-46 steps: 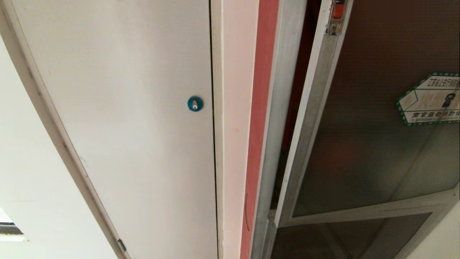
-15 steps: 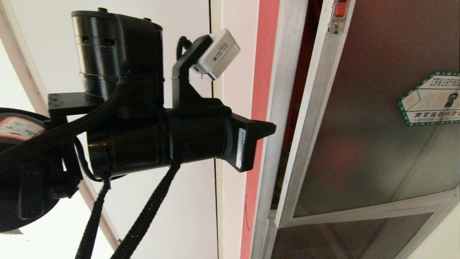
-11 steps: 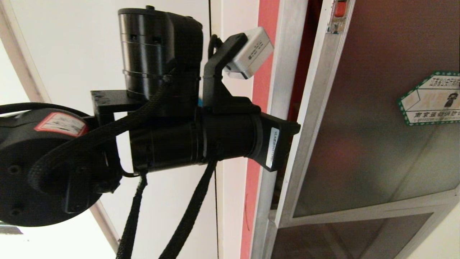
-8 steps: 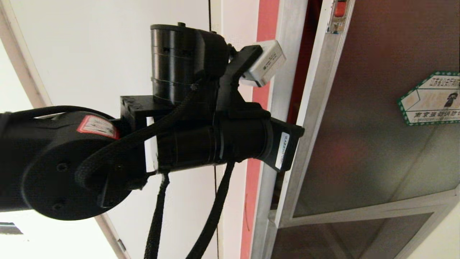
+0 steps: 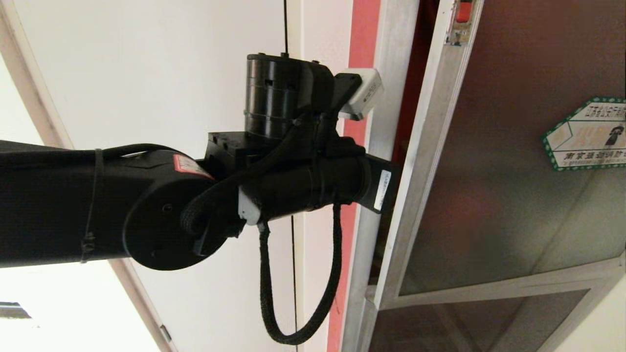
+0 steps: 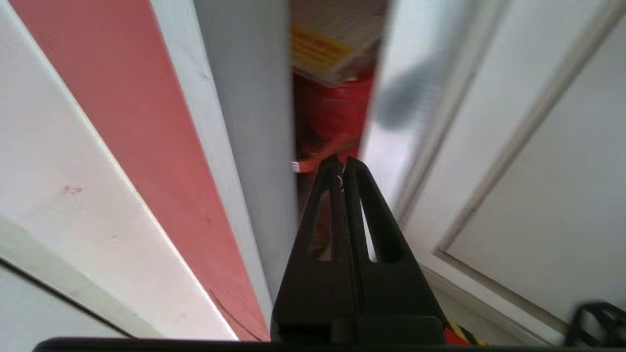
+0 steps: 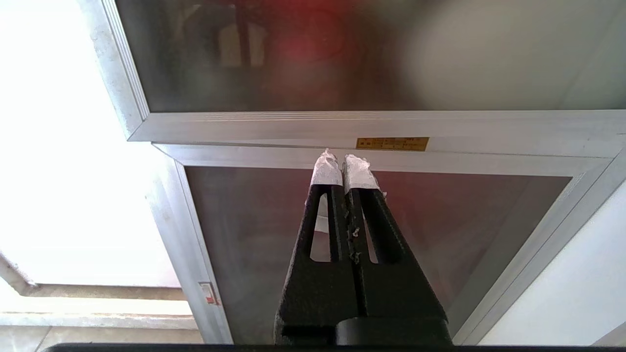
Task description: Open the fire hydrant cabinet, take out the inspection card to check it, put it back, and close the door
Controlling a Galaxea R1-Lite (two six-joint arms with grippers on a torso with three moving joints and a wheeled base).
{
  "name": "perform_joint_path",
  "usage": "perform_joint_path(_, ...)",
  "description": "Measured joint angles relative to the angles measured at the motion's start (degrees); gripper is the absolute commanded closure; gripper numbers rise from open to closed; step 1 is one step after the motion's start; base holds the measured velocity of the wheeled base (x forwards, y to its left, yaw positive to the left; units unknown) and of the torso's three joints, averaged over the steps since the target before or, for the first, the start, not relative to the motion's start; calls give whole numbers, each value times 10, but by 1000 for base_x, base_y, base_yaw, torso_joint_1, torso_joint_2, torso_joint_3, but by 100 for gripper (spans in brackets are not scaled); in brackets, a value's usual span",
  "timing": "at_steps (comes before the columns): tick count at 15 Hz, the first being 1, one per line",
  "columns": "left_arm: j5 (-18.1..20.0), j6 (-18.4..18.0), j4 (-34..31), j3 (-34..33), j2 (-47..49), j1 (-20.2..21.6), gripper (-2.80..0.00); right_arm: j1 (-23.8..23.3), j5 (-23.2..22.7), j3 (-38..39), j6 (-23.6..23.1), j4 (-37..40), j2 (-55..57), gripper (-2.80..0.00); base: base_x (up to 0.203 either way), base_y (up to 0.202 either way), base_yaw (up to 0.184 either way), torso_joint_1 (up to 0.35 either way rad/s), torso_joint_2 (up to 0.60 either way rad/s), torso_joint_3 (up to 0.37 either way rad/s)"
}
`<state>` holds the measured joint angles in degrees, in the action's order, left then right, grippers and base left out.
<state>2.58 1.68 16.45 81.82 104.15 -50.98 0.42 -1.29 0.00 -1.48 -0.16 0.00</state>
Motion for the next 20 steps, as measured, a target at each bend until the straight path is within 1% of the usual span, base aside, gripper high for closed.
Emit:
perform_joint_path(5, -32, 0, 0, 39, 36, 1, 0, 0, 0, 0, 0, 0, 0, 0, 0, 0, 0, 0, 0, 0)
perform_joint_path(12, -35, 0, 0, 66, 68, 0, 0, 0, 0, 0, 0, 0, 0, 0, 0, 0, 0, 0, 0, 0)
perform_joint_path(15, -43, 0, 0, 67, 73, -1, 0, 0, 0, 0, 0, 0, 0, 0, 0, 0, 0, 0, 0, 0)
perform_joint_path(20, -43, 2, 0, 66, 70, -15, 0, 0, 0, 0, 0, 0, 0, 0, 0, 0, 0, 0, 0, 0)
